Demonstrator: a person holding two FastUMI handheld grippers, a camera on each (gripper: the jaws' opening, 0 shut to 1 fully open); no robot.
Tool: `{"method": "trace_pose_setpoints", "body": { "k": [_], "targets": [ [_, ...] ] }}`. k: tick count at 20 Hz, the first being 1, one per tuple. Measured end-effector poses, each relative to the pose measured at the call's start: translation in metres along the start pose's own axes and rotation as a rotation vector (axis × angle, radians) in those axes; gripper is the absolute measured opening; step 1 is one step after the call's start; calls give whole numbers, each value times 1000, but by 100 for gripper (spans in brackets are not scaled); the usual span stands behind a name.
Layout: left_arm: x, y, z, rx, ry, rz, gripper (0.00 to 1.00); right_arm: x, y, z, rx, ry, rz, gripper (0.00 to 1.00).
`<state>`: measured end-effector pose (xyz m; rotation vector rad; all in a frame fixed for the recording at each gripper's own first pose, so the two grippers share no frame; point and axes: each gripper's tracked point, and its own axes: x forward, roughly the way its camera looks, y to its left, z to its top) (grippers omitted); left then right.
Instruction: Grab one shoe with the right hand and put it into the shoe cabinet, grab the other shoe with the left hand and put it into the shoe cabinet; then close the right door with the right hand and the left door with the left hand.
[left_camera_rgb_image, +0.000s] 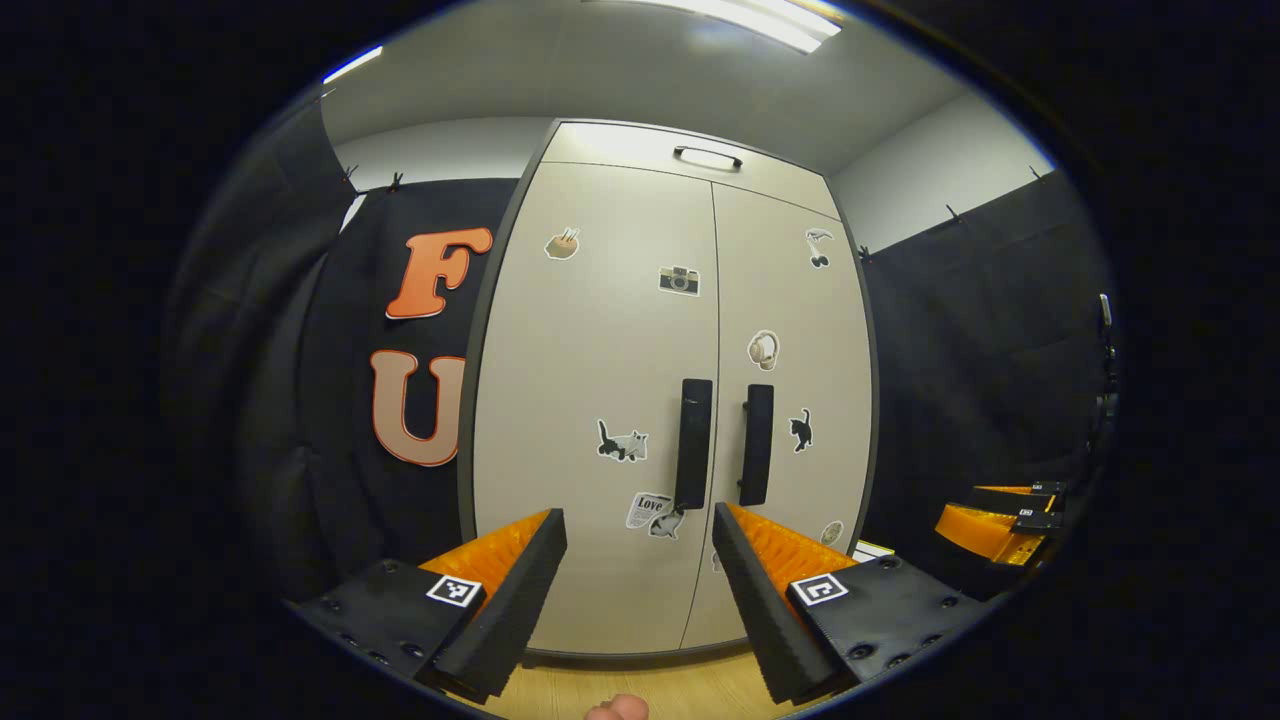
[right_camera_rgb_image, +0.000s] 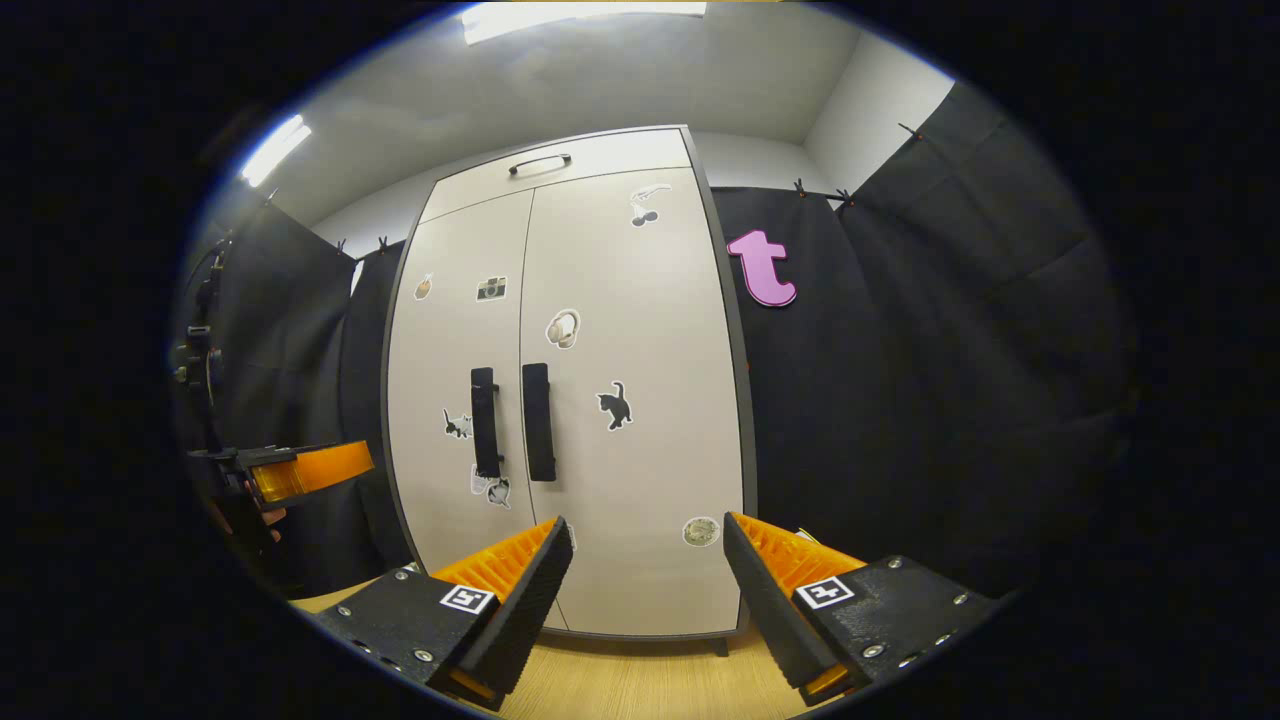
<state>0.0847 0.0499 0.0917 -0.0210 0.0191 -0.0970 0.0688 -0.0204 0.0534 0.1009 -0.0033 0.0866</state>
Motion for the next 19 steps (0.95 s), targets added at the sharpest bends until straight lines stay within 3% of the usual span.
{"method": "trace_pose_setpoints", "body": {
  "k": [19],
  "targets": [
    [-21,-3,2,-13,-22,-3,96,-12,4,13,3,-20,-5,93]
  ]
}}
